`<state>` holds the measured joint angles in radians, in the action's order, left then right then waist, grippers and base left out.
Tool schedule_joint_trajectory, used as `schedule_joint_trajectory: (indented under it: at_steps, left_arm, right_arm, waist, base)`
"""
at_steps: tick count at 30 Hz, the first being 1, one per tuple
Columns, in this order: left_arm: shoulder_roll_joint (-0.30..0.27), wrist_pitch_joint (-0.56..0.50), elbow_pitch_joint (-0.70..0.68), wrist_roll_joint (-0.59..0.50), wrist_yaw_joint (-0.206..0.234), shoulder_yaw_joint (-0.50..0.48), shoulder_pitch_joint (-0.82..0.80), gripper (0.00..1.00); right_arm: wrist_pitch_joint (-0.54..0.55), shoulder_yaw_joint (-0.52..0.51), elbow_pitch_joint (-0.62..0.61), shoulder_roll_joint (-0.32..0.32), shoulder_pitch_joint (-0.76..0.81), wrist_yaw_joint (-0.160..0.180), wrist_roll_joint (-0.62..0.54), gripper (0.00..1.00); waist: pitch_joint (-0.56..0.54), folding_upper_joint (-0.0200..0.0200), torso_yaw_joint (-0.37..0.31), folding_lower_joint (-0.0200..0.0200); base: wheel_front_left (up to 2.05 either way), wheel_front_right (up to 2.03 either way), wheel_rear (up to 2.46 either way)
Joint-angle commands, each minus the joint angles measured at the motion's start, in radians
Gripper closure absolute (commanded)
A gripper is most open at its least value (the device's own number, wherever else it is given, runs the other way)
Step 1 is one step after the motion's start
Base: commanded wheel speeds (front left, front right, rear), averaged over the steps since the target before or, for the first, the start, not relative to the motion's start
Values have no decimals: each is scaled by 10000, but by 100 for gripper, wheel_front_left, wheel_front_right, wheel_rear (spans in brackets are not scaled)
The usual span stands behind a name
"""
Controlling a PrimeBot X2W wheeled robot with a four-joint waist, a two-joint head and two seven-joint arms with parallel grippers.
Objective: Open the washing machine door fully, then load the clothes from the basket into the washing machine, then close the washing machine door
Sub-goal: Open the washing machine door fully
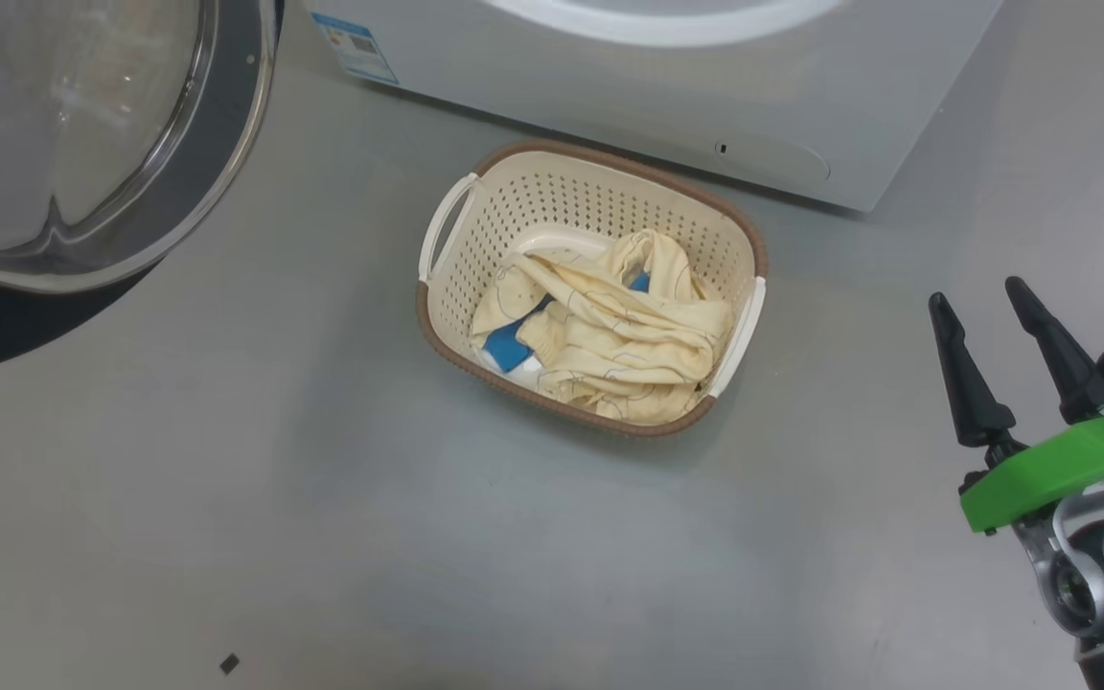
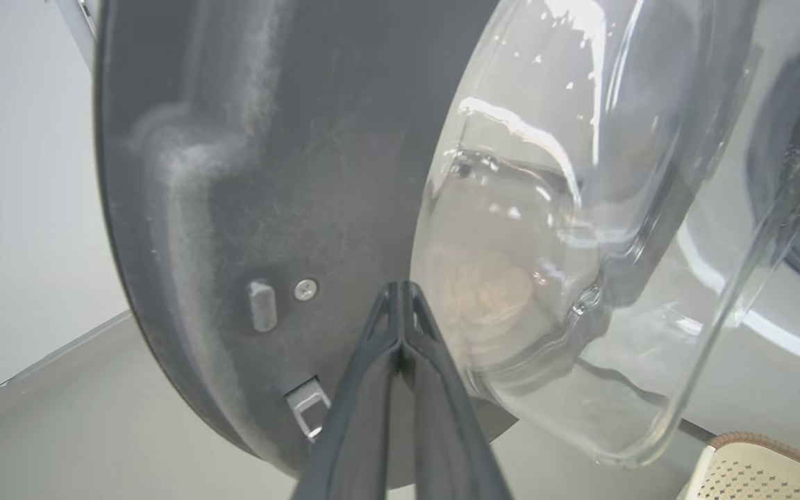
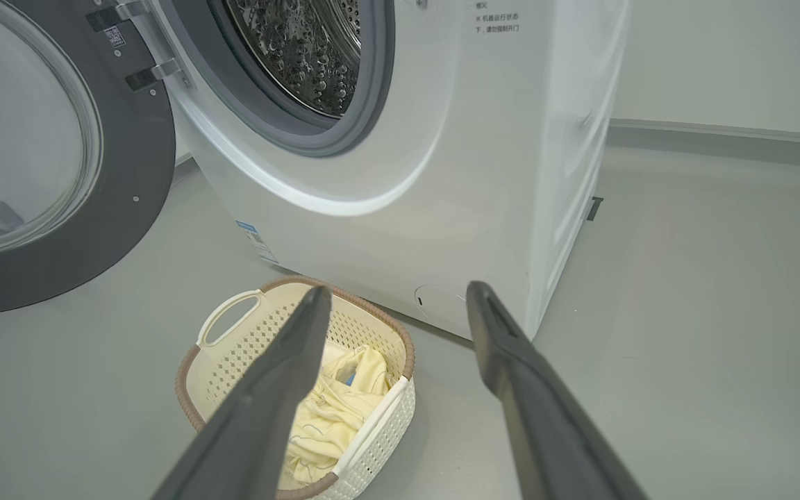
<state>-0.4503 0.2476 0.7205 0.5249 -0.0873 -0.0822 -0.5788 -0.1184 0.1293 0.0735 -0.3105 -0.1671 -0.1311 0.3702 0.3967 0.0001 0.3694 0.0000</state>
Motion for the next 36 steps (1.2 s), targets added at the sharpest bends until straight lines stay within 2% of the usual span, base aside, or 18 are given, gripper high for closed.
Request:
schedule_joint_trajectory:
  at_steps: [1,12,21,29,36]
  left_arm:
    - [-610,121,-406,-217,-19,-193,203,100]
    - [-219,-516,-1951,-557,22,644,1296,100]
    - [269,-1571,-4084,-741,513,1321,2853,100]
    - [571,-2145,-6046,-755,880,1709,4241,100]
    - [993,-2122,-6696,-713,1104,2032,5105,100]
  right_arm:
    - [-210,142,-135,45,209,4,132,0]
    - [-919,222,578,635,565,4,465,0]
    - [-1263,292,936,1108,1050,4,646,0]
    - [-1340,243,715,1293,1338,4,518,0]
    - [-1348,165,585,1538,1495,4,-8,0]
  waist:
    - [-436,-1,-170,0]
    - [-1961,-1,-606,0]
    - [-3315,-1,-1231,0]
    - [-3860,-1,-1900,0]
    - [-4206,-1,-2434,0]
  base:
    - [0,0,0]
    - [0,0,0]
    - [0,0,0]
    - [0,0,0]
    - [0,0,0]
